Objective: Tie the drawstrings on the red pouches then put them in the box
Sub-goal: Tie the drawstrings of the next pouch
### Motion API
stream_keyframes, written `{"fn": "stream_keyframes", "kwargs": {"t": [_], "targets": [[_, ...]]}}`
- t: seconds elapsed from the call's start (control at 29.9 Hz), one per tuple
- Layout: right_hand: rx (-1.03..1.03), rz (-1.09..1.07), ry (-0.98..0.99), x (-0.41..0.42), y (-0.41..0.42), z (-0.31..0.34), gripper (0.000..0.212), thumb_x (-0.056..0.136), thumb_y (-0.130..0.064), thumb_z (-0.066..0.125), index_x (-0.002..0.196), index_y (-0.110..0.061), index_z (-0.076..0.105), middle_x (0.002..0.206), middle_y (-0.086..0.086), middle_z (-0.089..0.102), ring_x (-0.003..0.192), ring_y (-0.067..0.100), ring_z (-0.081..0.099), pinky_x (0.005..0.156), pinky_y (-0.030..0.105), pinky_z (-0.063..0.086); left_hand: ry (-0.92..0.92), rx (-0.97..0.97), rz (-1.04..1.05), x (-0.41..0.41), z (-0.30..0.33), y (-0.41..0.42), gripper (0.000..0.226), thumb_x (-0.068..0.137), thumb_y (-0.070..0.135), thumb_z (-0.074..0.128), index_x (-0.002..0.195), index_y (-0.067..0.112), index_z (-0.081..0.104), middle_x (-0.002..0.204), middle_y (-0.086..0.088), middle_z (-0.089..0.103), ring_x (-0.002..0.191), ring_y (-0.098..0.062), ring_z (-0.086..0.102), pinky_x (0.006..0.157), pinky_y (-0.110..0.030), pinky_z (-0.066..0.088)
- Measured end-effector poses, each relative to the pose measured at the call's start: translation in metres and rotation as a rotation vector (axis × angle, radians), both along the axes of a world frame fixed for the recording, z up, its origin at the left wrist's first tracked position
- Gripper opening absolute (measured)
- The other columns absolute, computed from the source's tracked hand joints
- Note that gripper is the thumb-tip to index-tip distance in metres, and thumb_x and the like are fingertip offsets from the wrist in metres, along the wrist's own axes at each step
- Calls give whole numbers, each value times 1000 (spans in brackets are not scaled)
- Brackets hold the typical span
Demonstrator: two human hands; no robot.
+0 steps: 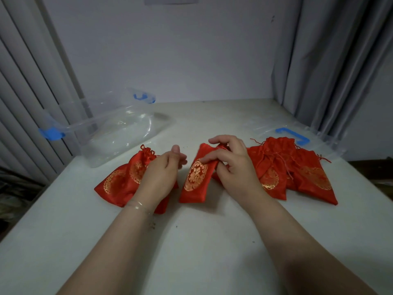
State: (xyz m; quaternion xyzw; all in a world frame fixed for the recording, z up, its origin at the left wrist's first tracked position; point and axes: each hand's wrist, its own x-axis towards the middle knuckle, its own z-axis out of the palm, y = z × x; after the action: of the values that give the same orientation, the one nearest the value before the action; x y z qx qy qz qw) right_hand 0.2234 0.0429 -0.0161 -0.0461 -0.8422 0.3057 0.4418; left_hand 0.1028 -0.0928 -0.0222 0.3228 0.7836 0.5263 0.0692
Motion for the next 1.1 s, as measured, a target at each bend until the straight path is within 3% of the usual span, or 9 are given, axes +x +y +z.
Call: {"fn": "stream_keyframes", "kwargs": {"t": [0.1,0.2,0.27,0.4,0.54,0.74,0.84,0.94,1.1], "targets": [[-70,83,41,1,-4,2,42,74,12,50,80,-21,74,116,-7,49,116,10,47,97,28,41,-153,-91,-62,5,3,2,73,84,73,24,88,18,72,85,0,74,83,-13,70,84,-38,53],[-174,171,19,4,-5,4,41,78,17,51,78,-16,74,120,-3,48,114,0,48,95,20,43,-618,138,-201,15,6,7,61,80,65,41,99,16,71,99,-7,74,96,-21,69,88,-38,51],[-176,182,-4,4,-7,5,39,79,15,46,76,-15,72,121,-1,48,112,2,50,94,19,42,-734,327,-218,19,7,9,48,86,46,50,107,6,67,97,-11,73,92,-26,69,85,-37,51],[-524,203,12,2,-8,9,38,84,2,33,102,-23,57,119,-11,51,95,0,59,79,22,50,-649,501,-40,20,11,11,15,91,13,59,103,4,63,86,-10,66,80,-23,63,74,-33,55],[-723,119,-152,-3,2,4,24,102,-26,33,119,-18,48,103,-7,57,72,9,56,62,23,48,-618,524,-14,19,10,11,11,89,11,62,98,12,66,85,-8,68,79,-19,67,71,-30,57],[-415,15,-439,-6,3,-6,29,98,-32,43,74,-18,51,64,-9,45,60,6,42,60,25,34,-637,533,5,20,10,12,29,95,25,54,73,12,66,63,-1,65,61,-12,62,65,-24,51],[-427,-65,-390,-3,13,-2,38,94,-31,52,58,-19,46,50,-11,42,51,3,38,54,26,31,-274,333,113,16,10,6,36,97,24,52,65,20,68,51,13,58,50,-1,53,56,-20,42],[-576,-114,-282,-1,20,3,43,89,-23,61,53,-16,37,47,-11,34,41,2,32,48,20,27,96,101,191,9,8,1,31,96,27,50,69,25,65,66,14,66,62,2,61,66,-23,47],[-821,-74,-138,4,27,6,47,82,-30,69,60,-22,29,57,1,28,55,19,30,51,29,26,-84,272,79,13,16,0,31,100,20,44,73,12,58,81,-1,69,64,6,61,65,-14,45]]}}
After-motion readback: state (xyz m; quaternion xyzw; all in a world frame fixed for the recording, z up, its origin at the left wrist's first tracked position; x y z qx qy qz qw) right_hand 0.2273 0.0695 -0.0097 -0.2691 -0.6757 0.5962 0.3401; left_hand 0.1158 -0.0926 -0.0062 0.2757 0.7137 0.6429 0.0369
